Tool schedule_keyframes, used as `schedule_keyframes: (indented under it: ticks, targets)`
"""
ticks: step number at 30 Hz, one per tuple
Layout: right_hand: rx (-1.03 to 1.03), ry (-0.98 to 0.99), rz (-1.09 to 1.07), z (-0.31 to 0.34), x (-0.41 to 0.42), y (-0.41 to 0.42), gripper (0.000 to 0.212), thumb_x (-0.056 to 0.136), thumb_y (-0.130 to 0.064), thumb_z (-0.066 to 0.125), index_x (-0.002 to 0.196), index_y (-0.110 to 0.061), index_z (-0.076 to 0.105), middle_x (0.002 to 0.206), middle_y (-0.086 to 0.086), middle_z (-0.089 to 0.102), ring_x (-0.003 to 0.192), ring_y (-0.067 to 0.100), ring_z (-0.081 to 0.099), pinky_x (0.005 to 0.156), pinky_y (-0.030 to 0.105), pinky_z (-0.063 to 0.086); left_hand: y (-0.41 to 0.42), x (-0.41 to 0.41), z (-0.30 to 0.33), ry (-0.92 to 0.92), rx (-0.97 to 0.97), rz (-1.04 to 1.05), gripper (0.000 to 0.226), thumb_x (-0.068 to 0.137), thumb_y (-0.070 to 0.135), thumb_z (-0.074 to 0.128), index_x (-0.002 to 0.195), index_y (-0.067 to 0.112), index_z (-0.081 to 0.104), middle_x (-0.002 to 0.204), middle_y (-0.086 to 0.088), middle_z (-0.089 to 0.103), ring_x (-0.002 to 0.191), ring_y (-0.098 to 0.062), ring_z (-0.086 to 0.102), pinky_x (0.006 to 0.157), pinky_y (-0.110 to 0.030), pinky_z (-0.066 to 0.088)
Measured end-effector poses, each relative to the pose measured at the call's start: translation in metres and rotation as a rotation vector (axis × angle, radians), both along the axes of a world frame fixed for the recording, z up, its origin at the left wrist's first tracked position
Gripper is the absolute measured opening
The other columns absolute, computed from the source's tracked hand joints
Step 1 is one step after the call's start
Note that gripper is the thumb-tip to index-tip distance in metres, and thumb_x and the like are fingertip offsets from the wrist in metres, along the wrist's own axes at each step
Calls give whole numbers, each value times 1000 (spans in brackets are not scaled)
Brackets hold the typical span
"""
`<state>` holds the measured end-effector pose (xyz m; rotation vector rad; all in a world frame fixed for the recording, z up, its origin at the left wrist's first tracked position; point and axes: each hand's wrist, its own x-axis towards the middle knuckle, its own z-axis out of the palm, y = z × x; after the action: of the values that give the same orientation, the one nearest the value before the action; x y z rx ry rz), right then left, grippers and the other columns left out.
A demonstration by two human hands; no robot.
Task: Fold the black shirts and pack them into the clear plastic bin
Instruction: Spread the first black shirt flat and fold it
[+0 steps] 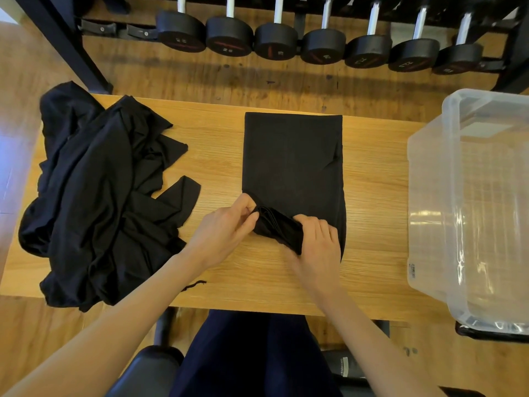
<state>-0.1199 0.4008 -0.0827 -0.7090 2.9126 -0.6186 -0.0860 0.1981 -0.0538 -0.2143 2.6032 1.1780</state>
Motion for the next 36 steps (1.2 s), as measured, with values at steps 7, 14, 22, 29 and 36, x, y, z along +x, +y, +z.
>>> schedule_keyframes:
  ticks: [7, 14, 22, 29, 36]
  targets:
    - [-187, -639, 76, 42, -61, 15, 12, 91, -19, 65, 102, -20, 68, 85, -10, 71, 78, 4, 66, 71, 26, 54, -1, -11, 3, -17, 166, 115, 11, 102, 29, 39, 94, 23, 41, 65, -7, 54, 51, -12, 40, 50, -30, 34]
    - [-74, -1024, 99, 61, -144, -9, 33, 90, -44, 64, 96, -12, 74, 77, 6, 71, 72, 10, 65, 71, 23, 46, -5, -40, 7, 28, 208, 271, 15, 103, 33, 37, 98, 19, 42, 69, -25, 58, 53, -33, 46, 52, -47, 40]
    - [115, -1107, 127, 54, -182, -34, 44, 83, -64, 59, 97, -25, 74, 94, -10, 73, 89, 5, 66, 82, 25, 48, -10, -45, -16, -105, 231, 545, 20, 104, 36, 36, 101, 20, 48, 63, -6, 60, 50, -14, 52, 51, -42, 44]
    - [19, -943, 83, 37, -181, -18, 32, 79, -19, 77, 108, -21, 64, 100, -7, 66, 95, 11, 62, 79, 28, 49, -9, -43, -19, -147, 287, 556, 51, 85, 37, 71, 125, 25, 43, 82, -2, 73, 75, -13, 71, 73, -37, 59]
    - [-146, -450, -208, 23, -156, -2, 29, 90, -22, 66, 118, -19, 60, 105, -5, 62, 96, 9, 57, 80, 18, 43, -9, -41, -14, 1, -60, 495, 76, 84, 32, 74, 145, 29, 29, 95, 12, 57, 73, -4, 61, 64, -22, 52]
